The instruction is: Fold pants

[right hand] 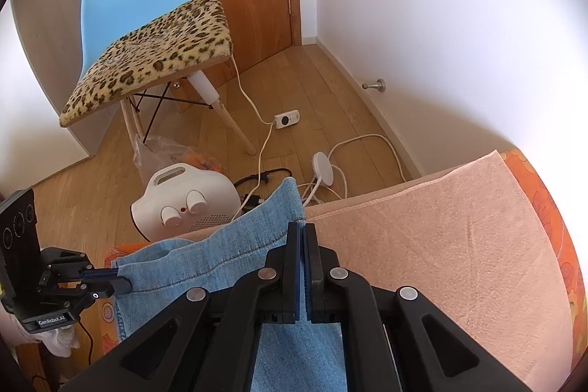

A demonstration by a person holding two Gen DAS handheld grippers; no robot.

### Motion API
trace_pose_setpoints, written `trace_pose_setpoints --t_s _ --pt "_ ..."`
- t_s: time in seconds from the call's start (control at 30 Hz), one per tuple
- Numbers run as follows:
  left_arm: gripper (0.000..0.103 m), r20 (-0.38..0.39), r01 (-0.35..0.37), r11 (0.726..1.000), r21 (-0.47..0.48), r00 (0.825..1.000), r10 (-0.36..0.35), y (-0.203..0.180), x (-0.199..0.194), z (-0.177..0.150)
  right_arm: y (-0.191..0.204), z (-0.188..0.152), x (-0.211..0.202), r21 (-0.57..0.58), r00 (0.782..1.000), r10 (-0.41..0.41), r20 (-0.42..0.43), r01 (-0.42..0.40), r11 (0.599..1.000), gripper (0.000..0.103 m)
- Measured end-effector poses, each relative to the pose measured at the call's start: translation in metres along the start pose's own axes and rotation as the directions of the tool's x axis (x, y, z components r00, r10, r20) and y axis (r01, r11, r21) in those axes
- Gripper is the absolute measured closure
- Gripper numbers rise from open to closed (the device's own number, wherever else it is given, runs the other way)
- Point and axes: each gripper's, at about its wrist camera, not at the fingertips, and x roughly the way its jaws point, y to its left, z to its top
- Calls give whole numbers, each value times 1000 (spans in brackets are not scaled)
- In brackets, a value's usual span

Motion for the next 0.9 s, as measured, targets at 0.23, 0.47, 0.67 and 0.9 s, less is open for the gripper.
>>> trace_pose_setpoints --t_s 0.23,0.47,0.67,0.9 --pt "100 29 16 999 -29 999 -15 1 -24 -1 7 3 -9 -14 1000 7 27 -7 1000 103" --pt "100 108 26 999 -42 994 -21 -3 -51 10 4 14 -8 24 996 8 92 -10 1000 103" --pt "90 47 -22 991 -129 998 29 27 -27 13 0 7 44 7 998 -62 -18 62 998 103" --pt "70 -54 -75 997 13 996 76 7 5 0 -5 0 58 5 997 -73 -38 73 997 103"
